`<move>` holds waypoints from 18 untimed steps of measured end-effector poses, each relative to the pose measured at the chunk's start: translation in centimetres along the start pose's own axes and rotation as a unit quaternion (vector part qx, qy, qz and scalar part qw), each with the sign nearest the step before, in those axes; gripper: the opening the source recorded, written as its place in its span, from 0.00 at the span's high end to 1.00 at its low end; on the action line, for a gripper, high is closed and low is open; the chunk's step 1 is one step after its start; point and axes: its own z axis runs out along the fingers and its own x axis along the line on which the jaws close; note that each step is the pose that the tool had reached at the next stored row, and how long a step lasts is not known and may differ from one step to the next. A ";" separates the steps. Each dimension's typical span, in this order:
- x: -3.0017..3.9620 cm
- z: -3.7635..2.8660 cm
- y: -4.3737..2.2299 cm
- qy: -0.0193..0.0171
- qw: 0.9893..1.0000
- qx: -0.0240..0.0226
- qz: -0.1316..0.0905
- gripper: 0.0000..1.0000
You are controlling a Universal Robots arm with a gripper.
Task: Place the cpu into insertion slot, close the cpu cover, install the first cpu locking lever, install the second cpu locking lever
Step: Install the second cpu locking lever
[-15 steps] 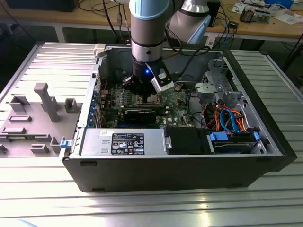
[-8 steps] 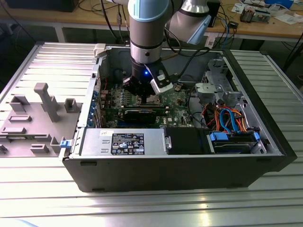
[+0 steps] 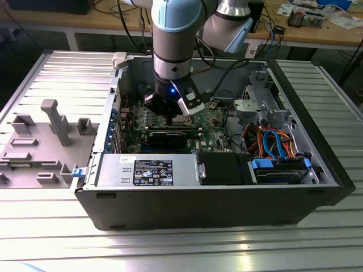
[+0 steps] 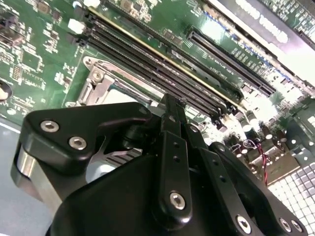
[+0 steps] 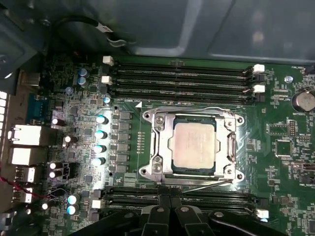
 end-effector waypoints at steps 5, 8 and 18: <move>0.31 0.46 -0.49 0.000 1.000 -0.005 -0.001 0.89; 0.46 0.50 -0.75 0.000 1.000 -0.008 -0.001 0.89; 1.28 1.18 -0.92 0.000 1.000 -0.029 0.000 0.89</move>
